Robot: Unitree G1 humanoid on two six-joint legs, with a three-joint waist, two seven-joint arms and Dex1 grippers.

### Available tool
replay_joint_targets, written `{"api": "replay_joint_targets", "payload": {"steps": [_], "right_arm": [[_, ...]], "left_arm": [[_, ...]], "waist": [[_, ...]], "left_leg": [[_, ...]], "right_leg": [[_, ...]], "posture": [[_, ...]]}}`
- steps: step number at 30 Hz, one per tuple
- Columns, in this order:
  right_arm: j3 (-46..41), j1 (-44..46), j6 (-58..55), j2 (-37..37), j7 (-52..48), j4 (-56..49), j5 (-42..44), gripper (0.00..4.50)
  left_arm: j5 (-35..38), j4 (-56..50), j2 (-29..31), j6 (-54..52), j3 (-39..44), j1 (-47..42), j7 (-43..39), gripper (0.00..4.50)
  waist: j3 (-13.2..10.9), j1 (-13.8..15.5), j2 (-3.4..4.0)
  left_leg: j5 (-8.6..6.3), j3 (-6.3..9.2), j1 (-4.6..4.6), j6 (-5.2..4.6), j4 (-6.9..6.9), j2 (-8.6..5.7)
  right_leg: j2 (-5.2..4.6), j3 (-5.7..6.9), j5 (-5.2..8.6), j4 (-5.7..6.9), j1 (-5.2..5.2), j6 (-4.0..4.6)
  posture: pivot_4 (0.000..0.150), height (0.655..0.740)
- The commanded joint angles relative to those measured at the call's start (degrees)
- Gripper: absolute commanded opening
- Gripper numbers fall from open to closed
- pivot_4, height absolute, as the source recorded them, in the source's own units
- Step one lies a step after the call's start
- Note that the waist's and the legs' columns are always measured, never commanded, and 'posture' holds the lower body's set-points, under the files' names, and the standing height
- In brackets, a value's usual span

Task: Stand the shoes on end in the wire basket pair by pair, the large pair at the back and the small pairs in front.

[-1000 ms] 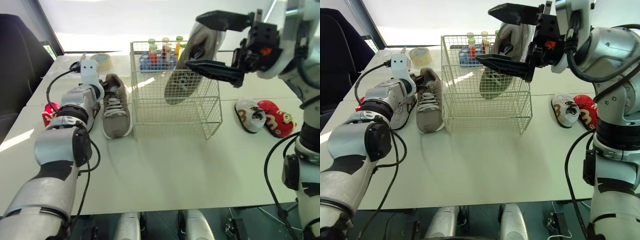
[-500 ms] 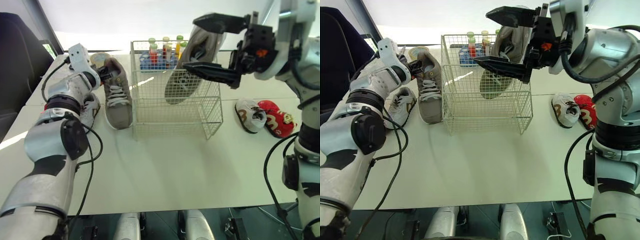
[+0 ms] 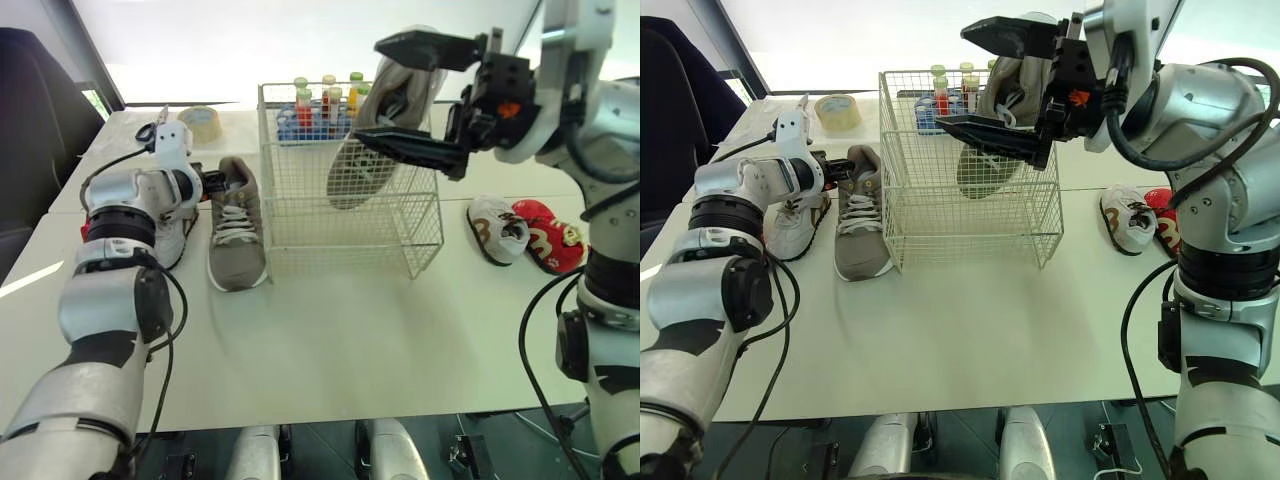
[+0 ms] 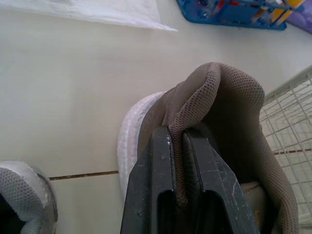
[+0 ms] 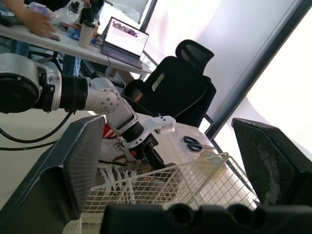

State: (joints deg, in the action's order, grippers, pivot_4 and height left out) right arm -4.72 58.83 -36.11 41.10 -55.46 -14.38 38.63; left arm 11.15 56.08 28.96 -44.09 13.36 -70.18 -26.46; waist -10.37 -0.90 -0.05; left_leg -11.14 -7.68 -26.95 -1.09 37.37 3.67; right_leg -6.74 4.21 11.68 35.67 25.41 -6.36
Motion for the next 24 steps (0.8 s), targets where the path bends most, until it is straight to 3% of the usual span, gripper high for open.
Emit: {"api": "replay_joint_targets", "payload": {"steps": [1, 3, 6, 12, 21, 24], "right_arm": [[-1.51, 0.08, 0.56, -0.27, 1.16, -2.14, 0.87, 4.50], [-1.40, -0.21, 0.83, -0.47, 1.52, -2.12, 0.73, 4.50], [-1.09, -0.34, 1.22, -0.81, 1.85, -1.99, 0.51, 4.50], [-0.61, -0.49, 1.82, -1.64, 2.13, -1.81, 0.00, 4.50], [-0.63, -1.35, 2.33, -1.87, 3.14, -2.35, -0.43, 4.50], [-0.64, -1.52, 2.31, -1.69, 3.33, -2.42, -0.44, 4.50]], "left_arm": [[-2.03, -7.31, 1.41, -2.72, -4.92, 4.24, -3.15, 0.10], [-2.39, -7.96, 1.42, -2.39, -5.77, 5.52, -3.21, 0.10], [-1.92, -5.97, 1.45, -3.86, -5.66, 4.52, -3.35, 0.98], [-1.38, 2.30, 2.40, -8.59, -5.13, -1.62, -4.49, 3.77], [-2.69, 8.97, 2.76, -3.69, -4.89, -5.27, -3.84, 3.77], [-2.15, 9.97, 2.75, -1.97, -3.82, -6.45, -2.89, 2.94]], "waist": [[0.00, 0.00, 0.01], [0.01, 0.05, 0.00], [0.02, 0.09, 0.01], [0.01, 0.11, -0.01], [0.01, 0.24, -0.01], [0.01, 0.24, -0.02]], "left_leg": [[0.00, 0.00, 0.00, 0.01, 0.00, 0.00], [0.01, -0.02, 0.02, 0.01, 0.01, 0.00], [0.00, -0.02, 0.09, 0.01, 0.02, 0.01], [0.00, -0.01, 0.14, 0.01, 0.02, 0.01], [0.00, 0.00, 0.13, 0.01, 0.02, 0.01], [0.00, -0.01, 0.12, 0.01, 0.02, 0.01]], "right_leg": [[0.00, 0.00, 0.00, 0.00, 0.00, 0.00], [0.00, 0.00, 0.00, 0.03, -0.01, 0.00], [0.00, 0.00, 0.00, 0.04, -0.05, 0.01], [0.00, 0.00, 0.01, 0.07, -0.09, 0.01], [-0.01, 0.00, 0.01, 0.07, -0.08, 0.01], [-0.01, 0.00, 0.01, 0.07, -0.08, 0.01]], "posture": [[0.150, 0.7400], [0.150, 0.7400], [0.150, 0.7400], [0.150, 0.7400], [0.150, 0.7400], [0.150, 0.7400]]}}
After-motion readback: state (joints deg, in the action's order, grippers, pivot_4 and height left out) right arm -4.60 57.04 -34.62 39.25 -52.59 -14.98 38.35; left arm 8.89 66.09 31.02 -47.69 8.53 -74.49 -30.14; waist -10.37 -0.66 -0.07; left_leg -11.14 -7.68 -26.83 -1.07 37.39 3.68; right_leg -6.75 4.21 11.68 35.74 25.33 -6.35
